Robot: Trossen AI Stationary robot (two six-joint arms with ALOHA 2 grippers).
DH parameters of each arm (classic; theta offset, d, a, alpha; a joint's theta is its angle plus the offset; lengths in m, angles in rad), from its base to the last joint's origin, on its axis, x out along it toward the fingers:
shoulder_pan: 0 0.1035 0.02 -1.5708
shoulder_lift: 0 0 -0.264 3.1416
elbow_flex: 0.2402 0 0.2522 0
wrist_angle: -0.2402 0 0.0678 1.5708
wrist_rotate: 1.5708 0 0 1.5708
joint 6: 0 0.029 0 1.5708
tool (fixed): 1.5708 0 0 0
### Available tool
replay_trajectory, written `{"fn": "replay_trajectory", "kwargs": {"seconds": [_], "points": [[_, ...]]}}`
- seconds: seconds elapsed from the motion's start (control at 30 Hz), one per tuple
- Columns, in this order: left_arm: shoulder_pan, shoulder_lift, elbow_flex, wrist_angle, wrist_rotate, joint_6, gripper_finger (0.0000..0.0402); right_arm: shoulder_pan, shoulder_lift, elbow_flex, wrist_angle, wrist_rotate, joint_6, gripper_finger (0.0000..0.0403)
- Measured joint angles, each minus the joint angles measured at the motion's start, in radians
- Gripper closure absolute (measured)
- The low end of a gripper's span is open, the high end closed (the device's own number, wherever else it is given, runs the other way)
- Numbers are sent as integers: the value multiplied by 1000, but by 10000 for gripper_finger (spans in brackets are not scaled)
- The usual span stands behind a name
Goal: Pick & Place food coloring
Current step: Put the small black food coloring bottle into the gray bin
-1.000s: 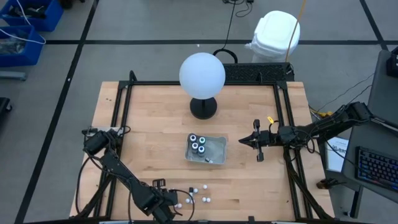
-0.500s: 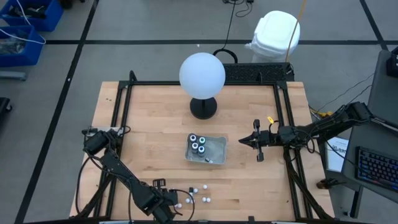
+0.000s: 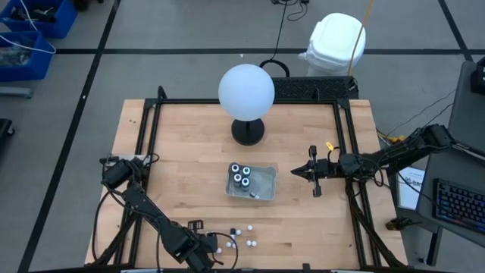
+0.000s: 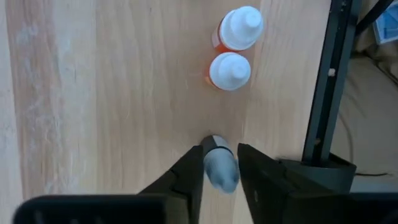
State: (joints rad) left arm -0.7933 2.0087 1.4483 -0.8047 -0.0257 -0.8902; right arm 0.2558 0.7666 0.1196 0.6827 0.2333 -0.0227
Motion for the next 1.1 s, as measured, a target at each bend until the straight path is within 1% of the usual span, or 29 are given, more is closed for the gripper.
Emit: {"fn": "replay_trajectory", "kwargs": {"seconds": [0.1, 0.17, 0.4, 0.5, 0.57, 0.67, 0.7, 0.97, 1.1], "points": [[0, 0, 0, -1, 0, 1, 322, 0, 0, 0, 0, 0, 0, 403], [0, 0, 1, -1, 0, 1, 327, 0, 0, 0, 0, 0, 0, 403], [0, 0, 1, -3, 1, 5, 308, 0, 0, 0, 0, 0, 2, 403], [-1, 0, 1, -4, 1, 5, 307, 0, 0, 0, 0, 0, 1, 403], [-3, 0, 1, -5, 4, 6, 317, 0, 0, 0, 0, 0, 1, 403], [-4, 0, 1, -5, 15, 21, 346, 0, 0, 0, 0, 0, 0, 403], [-5, 0, 1, -6, 18, 27, 349, 0, 0, 0, 0, 0, 0, 403], [-6, 0, 1, -9, 33, 47, 349, 0, 0, 0, 0, 0, 1, 403], [8, -9, 0, -18, 65, 67, 343, 0, 0, 0, 0, 0, 1, 403]]}}
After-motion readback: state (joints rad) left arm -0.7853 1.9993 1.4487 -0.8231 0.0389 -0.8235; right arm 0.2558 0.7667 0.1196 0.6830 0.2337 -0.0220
